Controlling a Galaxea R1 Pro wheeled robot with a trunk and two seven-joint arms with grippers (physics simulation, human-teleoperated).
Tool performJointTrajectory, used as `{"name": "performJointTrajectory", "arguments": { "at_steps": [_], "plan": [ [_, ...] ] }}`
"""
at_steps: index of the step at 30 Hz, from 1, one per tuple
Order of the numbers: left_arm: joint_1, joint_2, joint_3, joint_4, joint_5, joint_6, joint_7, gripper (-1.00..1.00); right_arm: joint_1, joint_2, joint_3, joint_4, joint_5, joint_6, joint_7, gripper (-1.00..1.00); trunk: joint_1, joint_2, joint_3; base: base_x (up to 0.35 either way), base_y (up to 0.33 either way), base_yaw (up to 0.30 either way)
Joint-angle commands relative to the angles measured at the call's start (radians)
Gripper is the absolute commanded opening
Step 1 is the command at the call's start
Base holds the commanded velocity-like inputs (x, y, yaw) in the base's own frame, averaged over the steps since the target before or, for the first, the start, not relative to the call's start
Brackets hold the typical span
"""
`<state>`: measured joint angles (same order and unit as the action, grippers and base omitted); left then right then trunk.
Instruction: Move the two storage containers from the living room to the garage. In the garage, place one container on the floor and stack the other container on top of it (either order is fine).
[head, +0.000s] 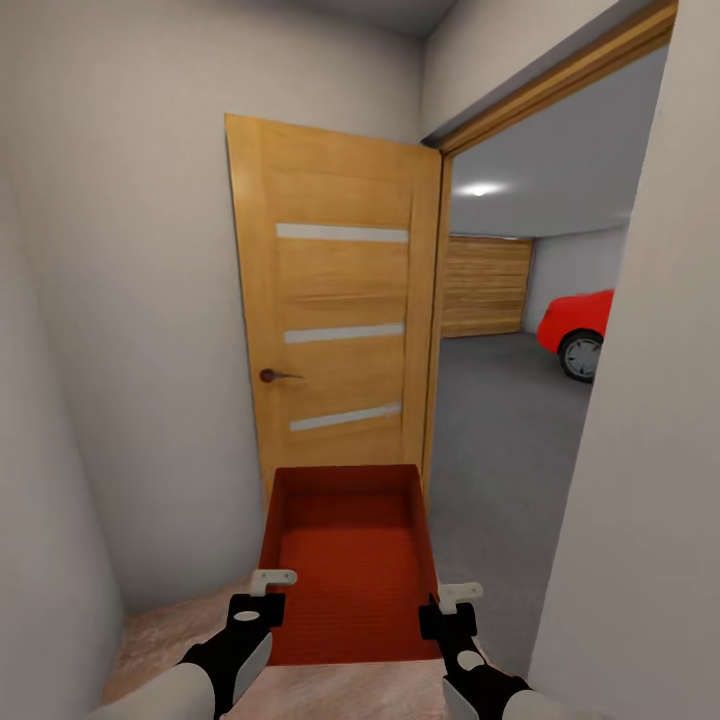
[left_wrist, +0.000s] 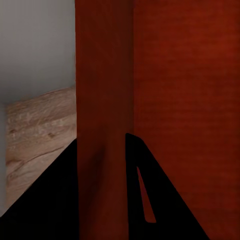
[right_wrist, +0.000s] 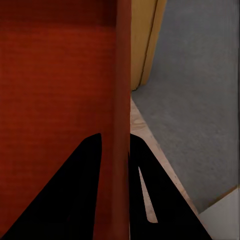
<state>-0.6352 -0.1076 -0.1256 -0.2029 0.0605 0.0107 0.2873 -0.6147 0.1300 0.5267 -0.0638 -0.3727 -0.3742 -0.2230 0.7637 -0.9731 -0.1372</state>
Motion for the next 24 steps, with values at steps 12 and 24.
{"name": "performJointTrajectory", "arguments": {
  "at_steps": [12, 24],
  "plan": [
    [-0.001, -0.004, 0.027, -0.012, 0.056, 0.003, -0.005, -1.00, 0.000, -0.001, 0.015, 0.001, -0.003, 0.000, 0.010, -1.00, 0.001, -0.001, -0.002, 0.301, 0.169, -0.269],
    [-0.001, -0.004, 0.027, -0.012, 0.056, 0.003, -0.005, -1.00, 0.000, -0.001, 0.014, 0.001, -0.003, 0.000, 0.010, -1.00, 0.001, -0.001, -0.002, 0.294, 0.188, -0.277]
  ]
}}
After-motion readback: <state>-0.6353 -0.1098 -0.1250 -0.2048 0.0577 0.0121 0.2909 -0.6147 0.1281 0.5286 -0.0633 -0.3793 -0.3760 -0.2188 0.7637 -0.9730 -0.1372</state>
